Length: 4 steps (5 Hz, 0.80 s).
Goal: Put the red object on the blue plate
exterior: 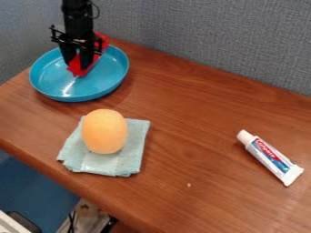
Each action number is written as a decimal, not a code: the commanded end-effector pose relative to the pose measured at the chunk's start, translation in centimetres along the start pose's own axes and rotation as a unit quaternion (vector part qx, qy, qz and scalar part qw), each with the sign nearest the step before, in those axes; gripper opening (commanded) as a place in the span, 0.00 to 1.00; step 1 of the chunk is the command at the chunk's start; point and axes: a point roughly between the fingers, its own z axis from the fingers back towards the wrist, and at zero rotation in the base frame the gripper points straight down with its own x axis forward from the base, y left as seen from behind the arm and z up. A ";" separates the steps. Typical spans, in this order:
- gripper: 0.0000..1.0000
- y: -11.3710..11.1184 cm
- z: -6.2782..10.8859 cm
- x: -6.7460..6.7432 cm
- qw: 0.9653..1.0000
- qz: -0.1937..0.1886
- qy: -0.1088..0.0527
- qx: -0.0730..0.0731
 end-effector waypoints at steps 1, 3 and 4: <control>0.00 1.2 2.9 -0.1 0.999 0.012 -0.029 0.012; 0.00 1.1 3.2 -0.4 0.999 0.013 -0.028 0.010; 0.00 1.1 3.4 -0.5 0.999 0.014 -0.028 0.008</control>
